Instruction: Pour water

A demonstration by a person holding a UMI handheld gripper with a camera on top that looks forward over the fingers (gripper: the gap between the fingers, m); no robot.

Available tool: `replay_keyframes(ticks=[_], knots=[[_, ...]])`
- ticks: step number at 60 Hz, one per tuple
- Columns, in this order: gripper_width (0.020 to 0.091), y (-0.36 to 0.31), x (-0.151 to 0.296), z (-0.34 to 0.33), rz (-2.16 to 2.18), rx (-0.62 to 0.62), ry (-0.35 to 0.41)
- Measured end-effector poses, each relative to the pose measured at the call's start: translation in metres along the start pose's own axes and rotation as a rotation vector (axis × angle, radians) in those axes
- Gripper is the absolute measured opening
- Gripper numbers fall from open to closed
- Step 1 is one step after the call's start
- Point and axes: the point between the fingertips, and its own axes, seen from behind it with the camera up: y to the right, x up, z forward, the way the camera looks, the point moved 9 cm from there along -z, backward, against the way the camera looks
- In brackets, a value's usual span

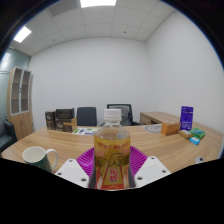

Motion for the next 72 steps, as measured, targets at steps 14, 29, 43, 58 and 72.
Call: replay_keyframes(ticks=[14,29,43,58,72], knots=[[0.0460,0.003,0.002,0.012,-0.016,0.032,-0.013],[0.0547,-0.002,-0.019,0.001,-0.038,0.014,0.015],[0.0838,0.007,-0.001,-0.035,-0.083,0.004,-0.057],[0.0847,0.012,0.011,-0.147,-0.001,0.042,-0.021],[0.0845,0.006,-0.014,-0.234,0.072,0.102,-0.054]])
